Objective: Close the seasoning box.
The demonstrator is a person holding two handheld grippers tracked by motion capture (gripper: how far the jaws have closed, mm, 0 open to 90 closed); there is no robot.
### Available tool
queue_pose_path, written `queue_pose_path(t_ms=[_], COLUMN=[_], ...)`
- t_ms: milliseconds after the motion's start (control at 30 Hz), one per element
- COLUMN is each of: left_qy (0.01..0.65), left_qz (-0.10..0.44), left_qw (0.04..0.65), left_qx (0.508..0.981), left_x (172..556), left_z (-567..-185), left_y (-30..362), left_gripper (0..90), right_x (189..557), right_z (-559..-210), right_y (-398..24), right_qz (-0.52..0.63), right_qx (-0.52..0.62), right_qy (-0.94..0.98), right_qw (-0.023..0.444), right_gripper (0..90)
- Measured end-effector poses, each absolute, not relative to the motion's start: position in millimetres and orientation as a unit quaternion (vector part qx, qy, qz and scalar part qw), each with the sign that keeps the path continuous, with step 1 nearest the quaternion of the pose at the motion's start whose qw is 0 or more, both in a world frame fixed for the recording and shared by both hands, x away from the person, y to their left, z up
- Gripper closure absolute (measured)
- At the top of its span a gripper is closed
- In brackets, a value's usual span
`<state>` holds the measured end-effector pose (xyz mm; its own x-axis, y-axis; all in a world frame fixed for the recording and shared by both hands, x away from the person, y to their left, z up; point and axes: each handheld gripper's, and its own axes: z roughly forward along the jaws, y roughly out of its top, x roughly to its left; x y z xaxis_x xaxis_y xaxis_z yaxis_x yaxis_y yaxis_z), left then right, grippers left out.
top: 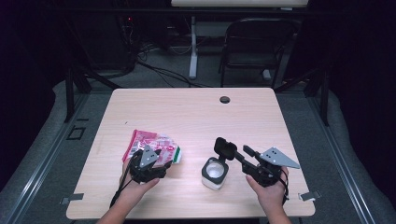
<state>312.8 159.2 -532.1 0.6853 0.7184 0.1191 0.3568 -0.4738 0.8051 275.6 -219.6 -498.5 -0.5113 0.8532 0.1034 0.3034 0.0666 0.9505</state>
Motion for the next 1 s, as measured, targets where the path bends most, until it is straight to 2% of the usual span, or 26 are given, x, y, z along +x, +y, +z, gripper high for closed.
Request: queue_pose_path(t_ms=[333, 1000], left_qy=[0.323, 0.326], left_qz=[0.223, 0.225], left_qw=[0.402, 0.403], left_qx=[0.827, 0.825], left_x=[308.9, 302.2], left_z=[-531.5, -531.7], left_y=[158.4, 166.2], left_gripper=[40.1, 40.0], right_x=[287.0, 301.8], right_z=[-509.7, -517.4], right_y=[-218.8, -209.0], right_qz=[0.521, 0.513], right_qx=[0.435, 0.424], right_qy=[0.699, 0.718], right_qw=[0.226, 0.206], right_gripper=[52.3, 53.0])
